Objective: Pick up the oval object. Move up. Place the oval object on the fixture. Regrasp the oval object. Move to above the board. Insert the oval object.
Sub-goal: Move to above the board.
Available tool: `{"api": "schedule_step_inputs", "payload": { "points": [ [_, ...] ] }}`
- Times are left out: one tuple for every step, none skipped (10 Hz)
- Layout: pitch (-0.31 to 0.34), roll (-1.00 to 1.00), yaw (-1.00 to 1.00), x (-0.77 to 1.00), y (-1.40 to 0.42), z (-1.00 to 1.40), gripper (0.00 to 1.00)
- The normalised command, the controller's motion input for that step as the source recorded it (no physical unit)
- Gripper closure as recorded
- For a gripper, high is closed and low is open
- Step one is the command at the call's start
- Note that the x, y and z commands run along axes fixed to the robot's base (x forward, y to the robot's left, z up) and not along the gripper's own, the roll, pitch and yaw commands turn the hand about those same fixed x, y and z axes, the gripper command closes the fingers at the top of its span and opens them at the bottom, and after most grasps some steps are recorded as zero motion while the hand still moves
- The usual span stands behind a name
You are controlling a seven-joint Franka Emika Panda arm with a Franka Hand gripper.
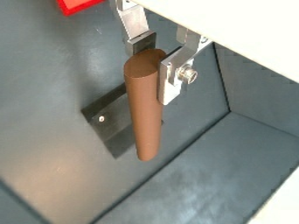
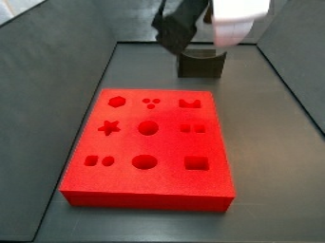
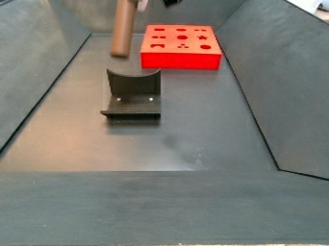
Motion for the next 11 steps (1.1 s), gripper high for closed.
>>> {"api": "schedule_step_inputs", "payload": {
  "points": [
    [-0.132,0.03,-0.34,-0.03,-0.05,0.28,1.00],
    [-0.063,0.00,-0.35,-0.02,-0.01,0.08,1.00],
    [0.024,-0.01,-0.32,0.00,0.01,0.02,1.00],
    [0.083,-0.02,-0.29,-0.01,0.01,0.04,1.00],
    [0.111,-0.03,-0.25,-0.03,0.02,0.04,1.00],
    [0.171,-0.68,1.00,-0.85,-1.00,0.82,1.00],
    [0.170,-0.67,1.00,-0.85,-1.00,0.82,1.00],
    [0.124,-0.65,1.00,-0.85,-1.00,0.88,1.00],
    [0.092,-0.64,1.00,-0.82,-1.00,0.85,1.00],
    [0.060,-0.61,1.00,-0.75,-0.97,0.81,1.00],
    [0.018,-0.59,1.00,-0.43,-0.59,0.49,1.00]
  ]
}}
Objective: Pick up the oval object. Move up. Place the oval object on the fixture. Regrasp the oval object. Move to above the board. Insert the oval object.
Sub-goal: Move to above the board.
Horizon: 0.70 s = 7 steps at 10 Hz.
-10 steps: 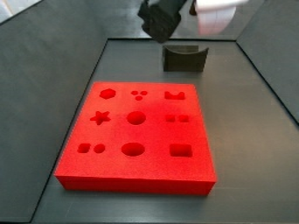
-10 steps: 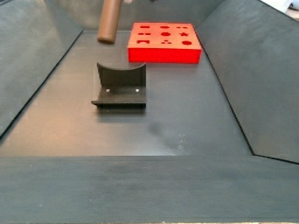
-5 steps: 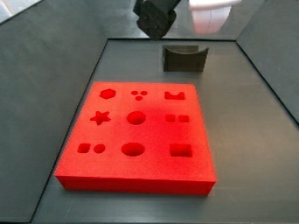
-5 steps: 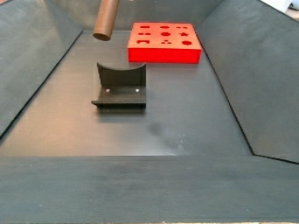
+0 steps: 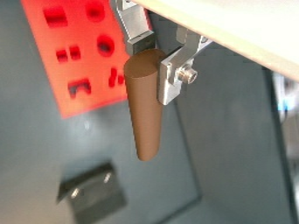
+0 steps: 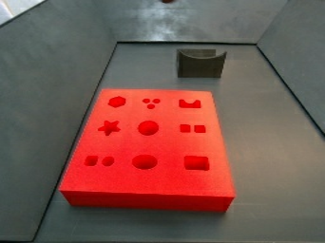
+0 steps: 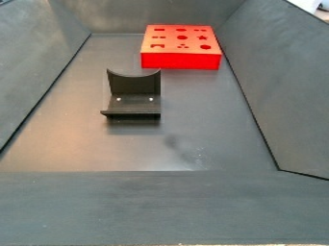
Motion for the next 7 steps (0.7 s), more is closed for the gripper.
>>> {"api": "schedule_step_inputs", "payload": {
  "points": [
    [-0.011,-0.58,1.00,-0.23,-0.34,0.28,1.00],
    [-0.054,-0.56,1.00,-0.08,-0.13,0.12,1.00],
    [-0.075,-0.56,1.00,-0.06,-0.10,0.09,1.00],
    [-0.122,-0.54,1.00,-0.04,-0.05,0.06,1.00],
    [-0.154,-0.54,1.00,-0.03,-0.01,0.03,1.00],
    [-0.202,-0.53,1.00,-0.03,0.00,0.02,1.00],
    [-0.227,-0.52,1.00,-0.04,0.01,0.02,1.00]
  ]
}}
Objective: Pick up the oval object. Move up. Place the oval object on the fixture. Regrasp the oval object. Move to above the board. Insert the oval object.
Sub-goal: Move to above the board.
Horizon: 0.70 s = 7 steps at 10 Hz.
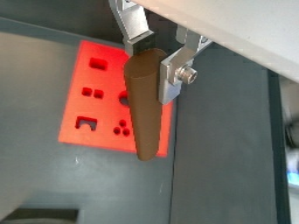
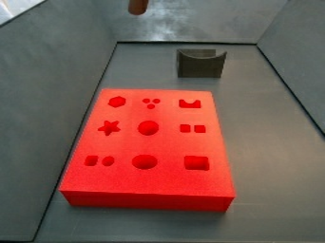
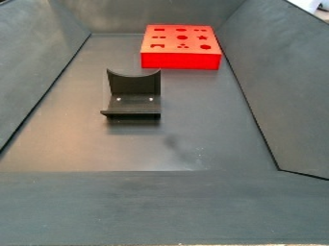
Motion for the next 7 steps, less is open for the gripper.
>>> {"api": "schedule_step_inputs", "payload": {
  "points": [
    [-0.298,-0.50,1.00,-0.05,0.02,0.01,1.00],
    [-0.329,-0.49,1.00,-0.06,0.03,0.00,1.00],
    [-0.420,-0.47,1.00,-0.09,0.04,0.00,1.00],
    [-0.458,-0.45,1.00,-0.10,0.04,0.00,1.00],
    [-0.544,-0.43,1.00,-0.10,0.04,-0.01,1.00],
    [-0.606,-0.41,1.00,-0.10,0.03,0.00,1.00],
    [-0.703,-0.38,1.00,-0.09,0.03,-0.01,1.00]
  ]
}}
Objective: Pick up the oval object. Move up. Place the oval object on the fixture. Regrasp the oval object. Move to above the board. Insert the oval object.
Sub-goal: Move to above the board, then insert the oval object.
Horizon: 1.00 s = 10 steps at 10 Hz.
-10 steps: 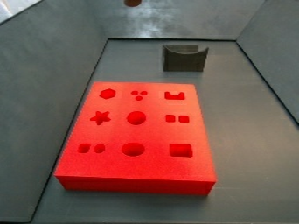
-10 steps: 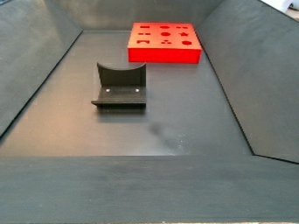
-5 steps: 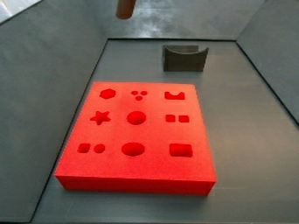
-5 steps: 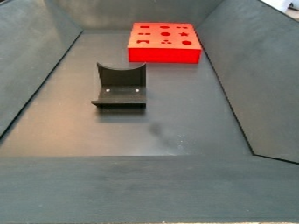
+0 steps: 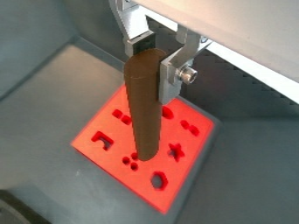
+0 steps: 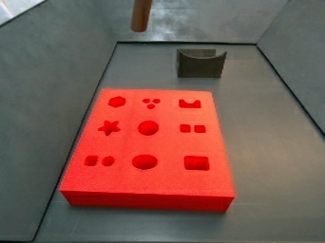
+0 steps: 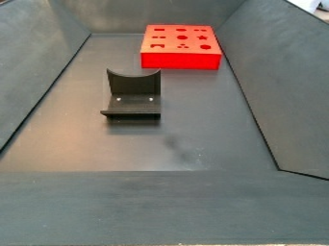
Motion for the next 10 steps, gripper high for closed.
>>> {"api": "schedule_step_inputs", "payload": {
  "points": [
    [-0.597,-0.27,0.75,-0.09,0.02,-0.01,1.00],
    [-0.406,-0.14,0.42,-0.08,0.02,-0.01,1.00],
    [-0.316,-0.10,0.30,-0.06,0.02,-0.01,1.00],
    [0.000,0.00,0.03,-0.04,0.00,0.00,1.00],
    [-0.064,-0.08,0.00,-0.13,0.15,0.00,1.00],
    [0.000,0.00,0.00,0.00,-0.09,0.00,1.00],
    [0.000,0.00,-0.81,0.00,-0.41,-0.22,1.00],
    [0.000,0.00,-0.88,0.00,-0.32,-0.27,1.00],
    [-0.004,0.00,-0.89,0.00,-0.31,-0.29,1.00],
    [-0.013,0.00,-0.88,0.00,-0.31,-0.31,1.00]
  ]
}}
